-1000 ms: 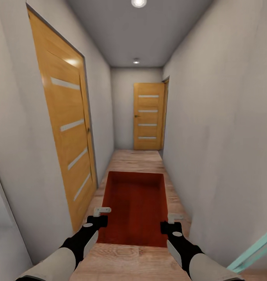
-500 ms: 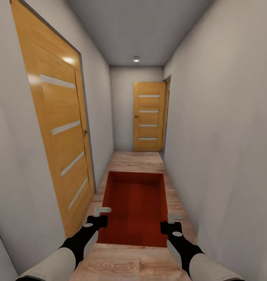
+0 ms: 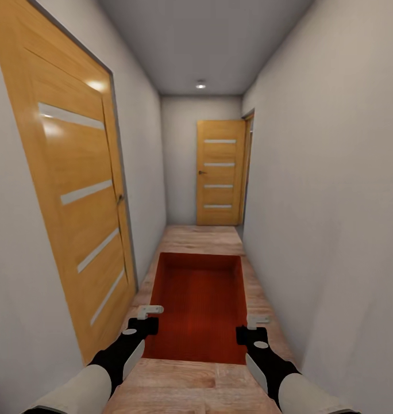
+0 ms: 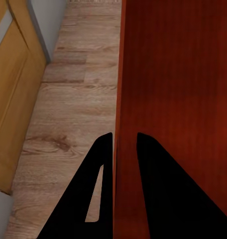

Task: Move the two storage containers from the living room to the garage. In the garage, place one container on the floor and stack the other container on top of it (either order is fine).

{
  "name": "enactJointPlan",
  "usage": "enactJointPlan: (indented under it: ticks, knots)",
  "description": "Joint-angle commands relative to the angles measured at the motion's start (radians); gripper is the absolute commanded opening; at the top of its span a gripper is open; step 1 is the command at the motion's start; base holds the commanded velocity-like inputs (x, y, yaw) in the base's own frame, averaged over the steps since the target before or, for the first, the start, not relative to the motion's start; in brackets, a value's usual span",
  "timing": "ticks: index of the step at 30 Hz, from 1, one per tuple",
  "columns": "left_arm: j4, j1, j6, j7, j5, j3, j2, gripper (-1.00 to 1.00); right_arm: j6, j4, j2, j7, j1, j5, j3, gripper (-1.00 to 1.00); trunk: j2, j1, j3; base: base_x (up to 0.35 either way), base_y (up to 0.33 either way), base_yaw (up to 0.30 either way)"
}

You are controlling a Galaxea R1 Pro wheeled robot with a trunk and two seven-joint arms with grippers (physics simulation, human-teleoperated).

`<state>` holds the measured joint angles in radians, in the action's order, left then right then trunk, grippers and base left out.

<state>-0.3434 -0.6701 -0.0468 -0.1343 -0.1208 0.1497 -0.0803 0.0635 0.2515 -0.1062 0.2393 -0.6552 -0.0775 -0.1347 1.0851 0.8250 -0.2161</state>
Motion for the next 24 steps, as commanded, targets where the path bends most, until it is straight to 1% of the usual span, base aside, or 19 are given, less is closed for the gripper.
enactJointPlan:
  ticks: [1,24]
  knots:
    - [-0.005,0.000,0.008,-0.030,0.009,0.007,0.019,-1.00,0.002,-0.003,0.000,0.003,-0.001,-0.023,0.010,-1.00,0.001,0.001,-0.001,0.324,0.000,0.000]
    - [-0.005,0.000,0.007,-0.030,0.009,0.007,0.019,-1.00,0.002,-0.003,0.000,0.003,-0.001,-0.024,0.009,-1.00,0.001,0.001,-0.001,0.324,0.000,0.000]
